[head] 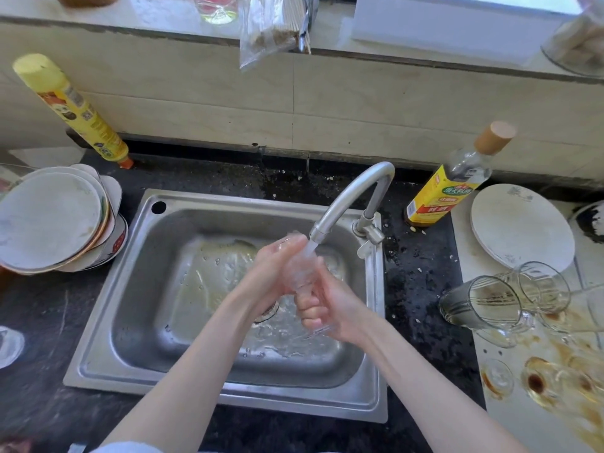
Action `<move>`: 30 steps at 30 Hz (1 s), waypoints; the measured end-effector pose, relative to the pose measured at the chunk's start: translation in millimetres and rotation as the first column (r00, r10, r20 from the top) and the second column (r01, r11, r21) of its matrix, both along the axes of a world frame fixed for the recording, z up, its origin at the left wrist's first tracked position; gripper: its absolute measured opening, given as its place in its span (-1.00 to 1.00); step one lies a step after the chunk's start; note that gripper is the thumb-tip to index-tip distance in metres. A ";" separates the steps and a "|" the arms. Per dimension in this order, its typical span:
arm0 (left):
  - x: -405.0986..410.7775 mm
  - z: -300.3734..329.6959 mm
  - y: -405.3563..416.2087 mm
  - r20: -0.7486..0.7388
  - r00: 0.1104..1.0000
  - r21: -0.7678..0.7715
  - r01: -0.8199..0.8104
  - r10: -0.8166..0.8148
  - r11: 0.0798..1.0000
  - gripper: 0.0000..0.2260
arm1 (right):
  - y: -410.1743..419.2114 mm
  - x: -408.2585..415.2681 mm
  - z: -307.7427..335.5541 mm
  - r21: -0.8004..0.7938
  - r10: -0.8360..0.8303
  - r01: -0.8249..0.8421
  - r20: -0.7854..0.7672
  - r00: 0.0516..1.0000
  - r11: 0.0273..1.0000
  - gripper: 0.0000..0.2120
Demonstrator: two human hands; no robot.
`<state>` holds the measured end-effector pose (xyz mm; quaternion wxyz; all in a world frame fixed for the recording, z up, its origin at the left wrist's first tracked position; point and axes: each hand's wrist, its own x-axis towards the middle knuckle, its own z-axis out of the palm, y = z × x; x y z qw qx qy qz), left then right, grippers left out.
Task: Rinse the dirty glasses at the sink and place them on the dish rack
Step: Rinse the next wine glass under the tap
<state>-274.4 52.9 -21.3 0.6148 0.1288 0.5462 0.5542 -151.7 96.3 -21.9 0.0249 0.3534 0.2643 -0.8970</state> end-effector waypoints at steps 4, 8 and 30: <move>7.4 -0.5 6.5 -0.169 0.969 -0.122 -0.201 0.179 0.972 -0.08 | -10.7 -6.2 -9.5 0.694 -0.024 -0.209 0.310 0.950 0.689 -0.47; 10.9 -0.3 7.5 -0.177 0.967 -0.141 -0.211 0.185 0.967 -0.58 | -13.1 -3.3 -19.0 0.888 -0.004 -0.283 0.305 0.952 0.363 -0.41; -7.8 -5.7 -12.1 -0.096 0.989 0.042 0.119 -0.115 0.992 -0.69 | 16.1 -0.1 -1.6 -0.076 -0.102 0.104 0.037 0.994 0.992 -0.30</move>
